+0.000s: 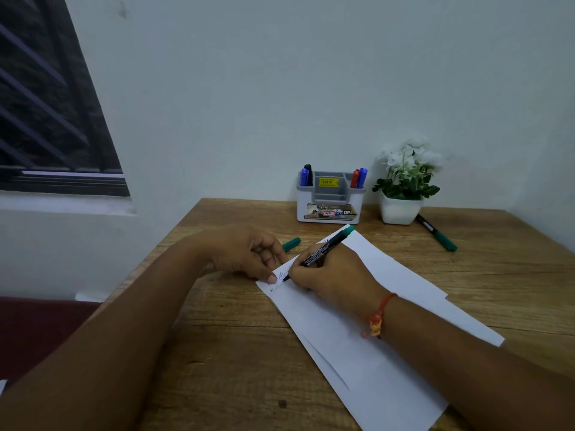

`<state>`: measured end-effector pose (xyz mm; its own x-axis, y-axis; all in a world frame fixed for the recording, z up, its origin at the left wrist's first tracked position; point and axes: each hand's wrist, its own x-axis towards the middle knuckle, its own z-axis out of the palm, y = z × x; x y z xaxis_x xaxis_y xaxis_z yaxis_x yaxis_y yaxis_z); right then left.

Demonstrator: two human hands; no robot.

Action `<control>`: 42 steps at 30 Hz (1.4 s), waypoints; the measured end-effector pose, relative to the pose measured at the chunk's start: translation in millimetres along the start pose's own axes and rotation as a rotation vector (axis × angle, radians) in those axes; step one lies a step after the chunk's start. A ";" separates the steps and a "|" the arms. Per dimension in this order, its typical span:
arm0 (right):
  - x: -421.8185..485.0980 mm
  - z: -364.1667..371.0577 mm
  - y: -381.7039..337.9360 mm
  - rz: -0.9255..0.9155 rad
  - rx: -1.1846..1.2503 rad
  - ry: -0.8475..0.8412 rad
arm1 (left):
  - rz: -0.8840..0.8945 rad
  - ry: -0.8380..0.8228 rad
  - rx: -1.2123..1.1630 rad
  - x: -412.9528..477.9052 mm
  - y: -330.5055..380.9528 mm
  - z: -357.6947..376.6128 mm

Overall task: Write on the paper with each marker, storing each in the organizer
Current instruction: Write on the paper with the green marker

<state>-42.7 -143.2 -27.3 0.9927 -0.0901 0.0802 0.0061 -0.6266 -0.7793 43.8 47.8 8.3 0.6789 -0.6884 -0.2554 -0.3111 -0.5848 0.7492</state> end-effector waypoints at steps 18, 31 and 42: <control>-2.6 -3.6 -3.4 -0.017 -0.052 0.034 | -0.001 -0.021 0.003 1.3 0.7 -1.0; -1.2 -3.7 -2.3 0.000 -0.020 0.039 | -0.004 -0.021 -0.004 2.2 -0.5 -1.4; 1.1 0.3 -1.4 0.037 0.080 0.017 | -0.004 -0.014 0.000 3.0 -1.0 -2.2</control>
<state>-41.7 -142.1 -26.4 0.9903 -0.1252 0.0605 -0.0200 -0.5587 -0.8291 47.7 47.3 8.1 0.6708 -0.6918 -0.2672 -0.3083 -0.5878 0.7480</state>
